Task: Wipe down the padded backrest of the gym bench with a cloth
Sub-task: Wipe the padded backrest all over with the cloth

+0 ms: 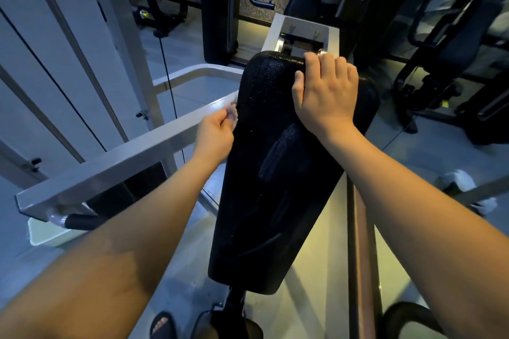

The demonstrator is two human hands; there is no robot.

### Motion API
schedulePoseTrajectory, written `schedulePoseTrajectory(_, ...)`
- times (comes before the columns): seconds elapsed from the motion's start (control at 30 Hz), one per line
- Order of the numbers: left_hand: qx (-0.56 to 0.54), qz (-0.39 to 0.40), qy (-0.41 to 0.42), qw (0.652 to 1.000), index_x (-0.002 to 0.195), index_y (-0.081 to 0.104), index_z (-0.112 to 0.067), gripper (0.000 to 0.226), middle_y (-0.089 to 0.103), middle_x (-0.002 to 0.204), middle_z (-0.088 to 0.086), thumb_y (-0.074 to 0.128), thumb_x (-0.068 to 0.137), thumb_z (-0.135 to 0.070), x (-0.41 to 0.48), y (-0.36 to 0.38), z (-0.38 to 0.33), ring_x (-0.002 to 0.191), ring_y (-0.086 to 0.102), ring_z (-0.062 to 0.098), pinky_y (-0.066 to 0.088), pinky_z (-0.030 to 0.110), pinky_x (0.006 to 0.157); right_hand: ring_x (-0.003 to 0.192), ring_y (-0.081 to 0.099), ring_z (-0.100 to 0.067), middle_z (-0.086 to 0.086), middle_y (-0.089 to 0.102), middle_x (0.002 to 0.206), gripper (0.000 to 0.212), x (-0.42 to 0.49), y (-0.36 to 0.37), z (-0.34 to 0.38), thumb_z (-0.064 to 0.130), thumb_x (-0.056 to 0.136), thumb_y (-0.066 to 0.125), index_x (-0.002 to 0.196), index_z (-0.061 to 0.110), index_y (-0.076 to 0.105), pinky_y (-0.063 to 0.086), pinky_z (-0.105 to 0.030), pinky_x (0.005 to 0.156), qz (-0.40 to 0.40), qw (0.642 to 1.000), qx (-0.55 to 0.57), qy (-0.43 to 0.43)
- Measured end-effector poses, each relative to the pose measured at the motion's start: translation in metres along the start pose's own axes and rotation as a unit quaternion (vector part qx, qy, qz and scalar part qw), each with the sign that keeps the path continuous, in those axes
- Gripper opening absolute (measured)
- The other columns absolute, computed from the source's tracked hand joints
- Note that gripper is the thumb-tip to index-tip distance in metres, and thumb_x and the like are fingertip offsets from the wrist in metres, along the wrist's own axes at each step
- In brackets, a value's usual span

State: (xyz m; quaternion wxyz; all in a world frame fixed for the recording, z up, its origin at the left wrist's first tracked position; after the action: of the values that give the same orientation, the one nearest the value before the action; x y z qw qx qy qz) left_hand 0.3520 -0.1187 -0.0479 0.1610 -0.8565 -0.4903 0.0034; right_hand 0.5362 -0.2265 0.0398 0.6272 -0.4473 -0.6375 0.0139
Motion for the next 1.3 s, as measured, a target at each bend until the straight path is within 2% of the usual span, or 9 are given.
schedulePoseTrajectory(0.17,0.046,0.033,-0.103,0.993,0.081,0.059,0.009,0.031,0.044,0.061,0.004,0.050,0.103,-0.011,-0.007,-0.001,0.041,0.054,0.039,0.009,0.032,0.023,0.062,0.110,0.057,-0.037,-0.013,0.061,0.125,0.050,-0.005,0.004,0.000,0.042,0.105,0.034,0.139,0.011,0.056,0.036,-0.046,0.099,0.012,1.000,-0.012,-0.002)
schedulePoseTrajectory(0.37,-0.030,-0.012,0.008,0.999,0.089,0.061,0.006,0.043,0.035,0.085,-0.012,0.046,0.106,-0.031,0.027,-0.004,-0.015,0.068,0.030,0.005,0.043,0.028,0.062,0.111,0.056,-0.037,-0.013,0.060,0.127,0.052,-0.007,0.008,-0.001,0.042,0.106,0.030,0.141,0.012,0.053,0.034,-0.046,0.103,0.008,1.000,-0.018,0.001)
schedulePoseTrajectory(0.4,-0.020,-0.015,0.011,1.000,0.085,0.061,0.003,0.041,0.040,0.109,-0.005,0.046,0.107,-0.029,0.020,-0.002,-0.012,0.099,0.041,-0.006,0.046,0.024,0.061,0.111,0.056,-0.037,-0.012,0.061,0.127,0.052,-0.007,0.008,0.000,0.043,0.106,0.030,0.140,0.012,0.054,0.034,-0.046,0.103,0.003,1.000,-0.019,0.003)
schedulePoseTrajectory(0.5,0.019,-0.002,-0.035,0.999,0.079,0.057,-0.010,0.030,0.056,0.066,-0.014,0.046,0.107,-0.014,-0.011,0.008,0.034,0.055,0.044,-0.010,0.037,0.008,0.061,0.111,0.056,-0.037,-0.012,0.061,0.126,0.052,-0.007,0.008,0.002,0.043,0.105,0.029,0.140,0.013,0.055,0.033,-0.045,0.103,-0.004,1.000,-0.024,0.007)
schedulePoseTrajectory(0.67,0.054,0.016,-0.111,0.992,0.078,0.058,0.002,0.029,0.051,0.067,0.004,0.048,0.103,-0.009,-0.019,0.009,0.069,0.064,0.045,0.015,0.039,0.028,0.066,0.110,0.056,-0.037,-0.013,0.061,0.124,0.051,-0.008,0.007,0.001,0.043,0.105,0.031,0.138,0.013,0.055,0.033,-0.045,0.102,0.001,1.000,-0.027,0.013)
schedulePoseTrajectory(0.87,-0.007,-0.026,-0.054,0.998,0.108,0.073,-0.002,0.029,0.073,0.095,-0.007,0.050,0.106,-0.019,-0.029,0.006,0.033,0.089,0.064,-0.006,0.046,0.002,0.073,0.108,0.057,-0.036,-0.013,0.062,0.122,0.050,-0.008,0.006,0.002,0.043,0.104,0.033,0.137,0.013,0.057,0.034,-0.045,0.102,-0.009,1.000,-0.026,0.014)
schedulePoseTrajectory(1.0,0.044,0.008,-0.097,0.994,0.099,0.073,-0.004,0.028,0.074,0.095,0.004,0.049,0.106,-0.016,-0.042,0.007,0.067,0.095,0.068,0.013,0.051,0.026,0.093,0.109,0.057,-0.036,-0.013,0.061,0.123,0.051,-0.008,0.007,0.001,0.043,0.104,0.032,0.138,0.013,0.056,0.036,-0.046,0.102,-0.002,1.000,-0.015,0.014)
schedulePoseTrajectory(1.13,0.032,-0.114,0.023,0.993,0.109,0.074,-0.021,0.026,0.063,0.079,-0.001,0.048,0.106,-0.017,-0.020,-0.008,0.005,0.058,0.045,-0.001,0.039,0.014,0.058,0.109,0.057,-0.036,-0.013,0.062,0.124,0.051,-0.009,0.007,0.000,0.043,0.105,0.033,0.138,0.012,0.056,0.038,-0.047,0.102,-0.006,1.000,-0.003,0.014)
schedulePoseTrajectory(1.3,0.145,-0.148,0.246,0.947,0.132,0.062,-0.005,0.035,0.064,0.128,0.007,0.057,0.097,-0.005,0.003,0.013,-0.069,0.122,0.054,0.022,0.039,0.021,0.107,0.107,0.058,-0.037,-0.015,0.063,0.122,0.049,-0.009,0.005,0.000,0.042,0.104,0.036,0.136,0.011,0.058,0.039,-0.047,0.100,-0.018,1.000,0.006,0.009)
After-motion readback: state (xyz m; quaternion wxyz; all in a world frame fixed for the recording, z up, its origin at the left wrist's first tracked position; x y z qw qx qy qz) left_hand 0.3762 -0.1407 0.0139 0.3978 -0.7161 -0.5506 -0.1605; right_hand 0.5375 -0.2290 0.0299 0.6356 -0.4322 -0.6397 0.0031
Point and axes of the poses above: each hand's wrist, its own x-axis towards the middle knuckle, its own y-axis out of the palm, z = x × y, the point moved 3 cm from there along x, towards the middle knuckle
